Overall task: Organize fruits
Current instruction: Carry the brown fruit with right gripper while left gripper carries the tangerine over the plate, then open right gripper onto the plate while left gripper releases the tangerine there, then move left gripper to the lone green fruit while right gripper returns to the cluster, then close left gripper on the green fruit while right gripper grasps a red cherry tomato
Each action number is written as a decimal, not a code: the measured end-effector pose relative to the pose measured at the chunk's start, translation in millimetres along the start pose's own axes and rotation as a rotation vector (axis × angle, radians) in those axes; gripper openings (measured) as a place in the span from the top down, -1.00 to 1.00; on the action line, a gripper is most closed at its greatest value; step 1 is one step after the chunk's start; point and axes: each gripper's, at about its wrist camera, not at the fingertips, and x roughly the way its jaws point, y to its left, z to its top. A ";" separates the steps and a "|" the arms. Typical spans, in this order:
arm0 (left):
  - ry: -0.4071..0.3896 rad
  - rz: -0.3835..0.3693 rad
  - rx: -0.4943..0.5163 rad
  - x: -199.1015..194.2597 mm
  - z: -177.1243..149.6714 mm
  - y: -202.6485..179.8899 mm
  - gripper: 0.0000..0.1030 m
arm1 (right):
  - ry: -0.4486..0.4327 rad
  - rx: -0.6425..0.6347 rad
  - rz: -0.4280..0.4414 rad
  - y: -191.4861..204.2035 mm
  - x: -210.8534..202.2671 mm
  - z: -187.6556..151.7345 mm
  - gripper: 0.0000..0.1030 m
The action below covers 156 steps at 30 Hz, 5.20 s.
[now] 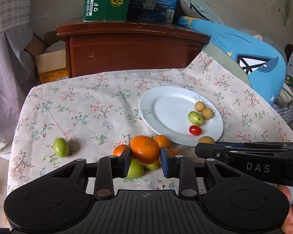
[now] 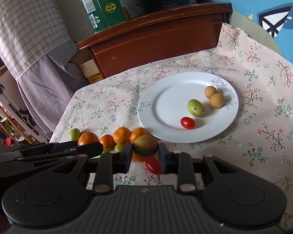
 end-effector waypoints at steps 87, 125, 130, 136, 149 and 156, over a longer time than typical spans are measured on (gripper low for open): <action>0.054 0.176 -0.114 14.0 71.3 81.2 -0.64 | 0.061 -0.014 0.019 -17.9 21.4 25.6 0.23; 0.201 0.320 -0.134 65.0 18.5 107.9 -0.28 | 0.110 -0.124 -0.034 -4.0 40.4 -19.3 0.09; 0.185 0.302 -0.106 64.7 16.0 104.5 0.18 | 0.103 -0.153 -0.046 -1.4 41.1 -20.2 0.34; 0.172 0.272 -0.090 63.0 13.7 101.2 0.50 | 0.109 -0.174 -0.035 2.8 42.2 -21.6 0.57; 0.135 0.219 -0.066 44.4 9.3 81.1 0.51 | 0.089 -0.117 -0.015 -0.1 36.6 -18.6 0.59; 0.124 0.190 -0.052 36.8 3.0 67.4 0.51 | 0.110 -0.109 -0.006 -0.9 39.3 -19.5 0.60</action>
